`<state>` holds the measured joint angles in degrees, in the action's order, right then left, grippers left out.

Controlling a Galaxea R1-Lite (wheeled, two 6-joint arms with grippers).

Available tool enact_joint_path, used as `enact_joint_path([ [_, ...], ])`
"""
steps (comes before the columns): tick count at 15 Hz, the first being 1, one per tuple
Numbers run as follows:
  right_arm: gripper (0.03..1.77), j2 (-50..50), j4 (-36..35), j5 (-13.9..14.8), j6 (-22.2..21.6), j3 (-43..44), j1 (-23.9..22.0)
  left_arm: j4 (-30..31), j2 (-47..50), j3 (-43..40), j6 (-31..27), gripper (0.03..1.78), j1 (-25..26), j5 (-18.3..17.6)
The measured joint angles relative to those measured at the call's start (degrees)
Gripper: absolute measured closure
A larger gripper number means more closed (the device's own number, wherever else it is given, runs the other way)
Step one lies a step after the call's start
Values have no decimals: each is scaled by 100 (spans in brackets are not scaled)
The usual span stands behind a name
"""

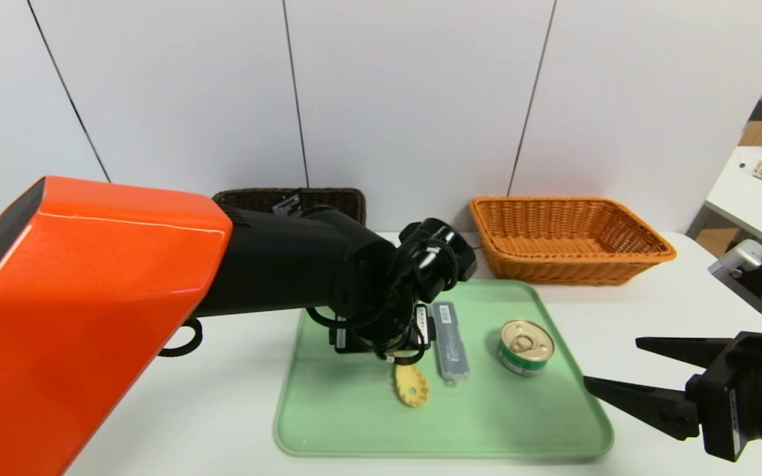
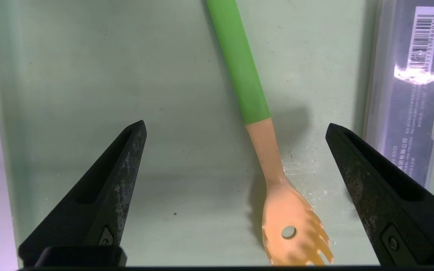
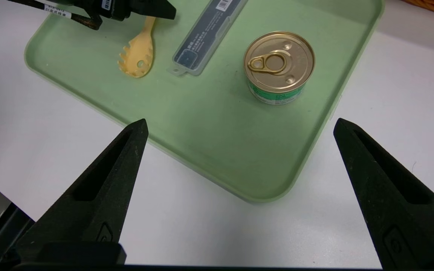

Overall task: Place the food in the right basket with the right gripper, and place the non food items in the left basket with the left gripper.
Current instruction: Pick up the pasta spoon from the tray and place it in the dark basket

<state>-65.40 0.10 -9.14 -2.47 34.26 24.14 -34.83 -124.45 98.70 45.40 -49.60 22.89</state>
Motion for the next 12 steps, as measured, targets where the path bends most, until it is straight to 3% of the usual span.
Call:
enact_joint_path([
  [12, 10, 0, -7, -2, -6, -24, 2, -6, -278, 185, -9, 12, 232, 4],
])
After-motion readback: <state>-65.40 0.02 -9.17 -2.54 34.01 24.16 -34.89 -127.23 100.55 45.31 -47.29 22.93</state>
